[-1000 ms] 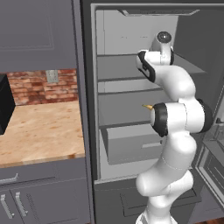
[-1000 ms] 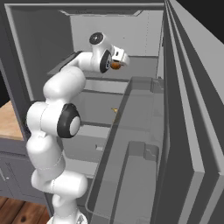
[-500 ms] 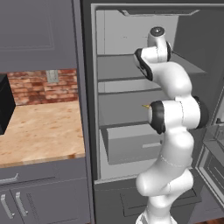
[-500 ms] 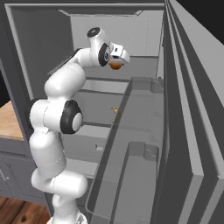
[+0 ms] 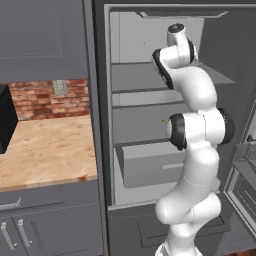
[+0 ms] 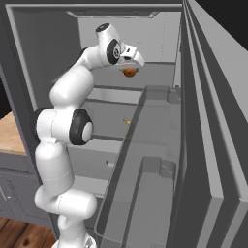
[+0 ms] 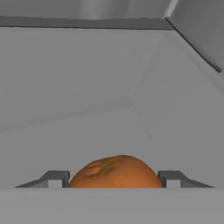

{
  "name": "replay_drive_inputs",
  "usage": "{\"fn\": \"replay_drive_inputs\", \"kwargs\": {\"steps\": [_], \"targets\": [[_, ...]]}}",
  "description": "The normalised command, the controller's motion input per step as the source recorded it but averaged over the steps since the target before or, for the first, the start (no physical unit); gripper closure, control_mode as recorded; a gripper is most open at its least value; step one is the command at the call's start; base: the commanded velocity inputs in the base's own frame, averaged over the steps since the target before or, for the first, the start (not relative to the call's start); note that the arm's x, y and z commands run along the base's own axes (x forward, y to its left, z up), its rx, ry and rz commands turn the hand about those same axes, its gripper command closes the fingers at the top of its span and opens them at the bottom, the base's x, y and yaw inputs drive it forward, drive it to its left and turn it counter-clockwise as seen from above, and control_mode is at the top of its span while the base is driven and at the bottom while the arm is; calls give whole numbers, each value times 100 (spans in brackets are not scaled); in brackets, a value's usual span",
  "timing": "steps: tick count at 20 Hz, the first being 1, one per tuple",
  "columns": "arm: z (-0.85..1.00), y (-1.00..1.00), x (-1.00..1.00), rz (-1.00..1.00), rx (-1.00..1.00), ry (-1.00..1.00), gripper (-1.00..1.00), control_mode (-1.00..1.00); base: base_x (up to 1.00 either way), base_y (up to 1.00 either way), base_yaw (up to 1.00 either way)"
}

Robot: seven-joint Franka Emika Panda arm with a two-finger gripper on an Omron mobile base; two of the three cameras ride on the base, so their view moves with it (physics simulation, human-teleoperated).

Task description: Retrieve the tangerine and banana from the fridge and place them into the bowl on the dining table.

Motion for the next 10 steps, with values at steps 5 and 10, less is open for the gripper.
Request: {"fn": "replay_drive_inputs", "kwargs": {"steps": [5,10], "targets": [[-32,-68,-100,0,39,-38,100,-100,0,0,0],[-7,-24,-100,0,47,-48,100,-100,0,0,0]]}}
